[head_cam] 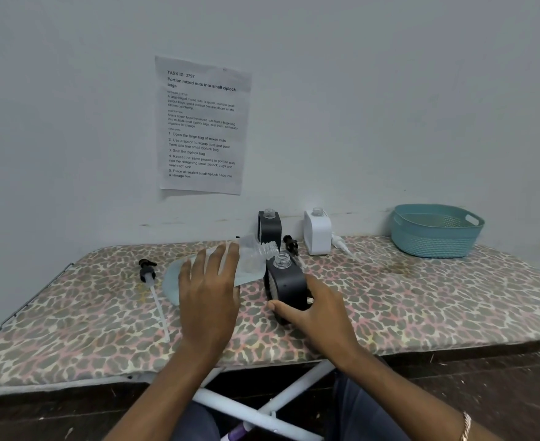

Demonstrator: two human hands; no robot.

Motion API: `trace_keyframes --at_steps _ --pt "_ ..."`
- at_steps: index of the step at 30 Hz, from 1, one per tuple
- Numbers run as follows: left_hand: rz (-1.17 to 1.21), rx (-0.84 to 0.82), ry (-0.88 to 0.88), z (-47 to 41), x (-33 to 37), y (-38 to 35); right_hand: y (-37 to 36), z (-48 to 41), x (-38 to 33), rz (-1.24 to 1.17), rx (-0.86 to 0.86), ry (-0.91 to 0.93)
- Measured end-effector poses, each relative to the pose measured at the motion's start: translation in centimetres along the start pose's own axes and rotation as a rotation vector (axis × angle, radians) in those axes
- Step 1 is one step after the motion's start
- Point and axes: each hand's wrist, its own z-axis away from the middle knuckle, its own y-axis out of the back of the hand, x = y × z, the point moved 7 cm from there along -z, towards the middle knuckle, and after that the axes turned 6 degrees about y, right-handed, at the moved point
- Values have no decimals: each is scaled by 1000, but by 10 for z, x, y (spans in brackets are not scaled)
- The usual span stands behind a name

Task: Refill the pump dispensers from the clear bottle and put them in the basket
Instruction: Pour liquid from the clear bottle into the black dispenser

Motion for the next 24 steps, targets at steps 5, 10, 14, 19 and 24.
trace_keyframes --at_steps 5,10,14,19,24 --pt "-16 8 -8 -1 1 1 1 0 0 -7 1 7" --pt "-21 33 -10 0 3 5 0 0 1 -3 -1 7" --pt "-24 62 -20 0 4 9 -1 0 2 -2 -4 3" --pt "-24 70 -18 0 4 10 -1 0 1 -3 -8 11" --pt "-30 69 -19 -1 4 10 0 0 0 -10 -10 6"
